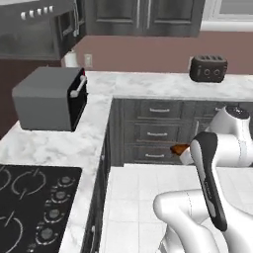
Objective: Take the chicken drumstick from the fridge and place it on the digital scale on the counter by the fridge. Wait a few seconds for a reading, then move it to the plate on the dining counter.
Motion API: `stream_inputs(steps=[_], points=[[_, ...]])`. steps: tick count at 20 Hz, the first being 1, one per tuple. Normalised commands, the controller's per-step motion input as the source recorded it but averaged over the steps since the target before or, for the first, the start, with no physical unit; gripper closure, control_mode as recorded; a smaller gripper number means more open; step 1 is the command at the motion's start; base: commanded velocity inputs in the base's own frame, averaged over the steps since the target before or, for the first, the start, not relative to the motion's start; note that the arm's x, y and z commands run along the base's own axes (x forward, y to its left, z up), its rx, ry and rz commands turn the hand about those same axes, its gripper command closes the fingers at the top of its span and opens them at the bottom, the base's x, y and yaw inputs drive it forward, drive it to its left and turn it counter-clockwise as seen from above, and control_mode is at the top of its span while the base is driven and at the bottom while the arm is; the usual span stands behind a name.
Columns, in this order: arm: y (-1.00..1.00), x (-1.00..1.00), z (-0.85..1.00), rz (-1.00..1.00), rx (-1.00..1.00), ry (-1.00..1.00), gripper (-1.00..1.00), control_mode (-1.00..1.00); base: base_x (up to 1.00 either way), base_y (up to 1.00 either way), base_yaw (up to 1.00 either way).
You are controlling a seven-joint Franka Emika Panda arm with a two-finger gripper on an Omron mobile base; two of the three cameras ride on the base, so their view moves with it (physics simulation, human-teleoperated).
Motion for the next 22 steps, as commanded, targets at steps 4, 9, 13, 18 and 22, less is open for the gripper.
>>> stream_inputs(steps=[4,9,13,18,22], points=[[0.00,0.00,0.00,0.00,0.00,0.00,1.00,1.00,0.00,-0.01,-0.93],[0.00,0.00,0.00,0.00,0.00,0.00,1.00,1.00,0.00,-0.01,-0.93],[0.00,0.00,0.00,0.00,0.00,0.00,1.00,1.00,0.00,-0.01,-0.93],[0.00,0.00,0.00,0.00,0.00,0.00,1.00,1.00,0.05,0.00,-0.90],[0.00,0.00,0.00,0.00,0.00,0.00,1.00,1.00,0.20,0.00,-0.86]])
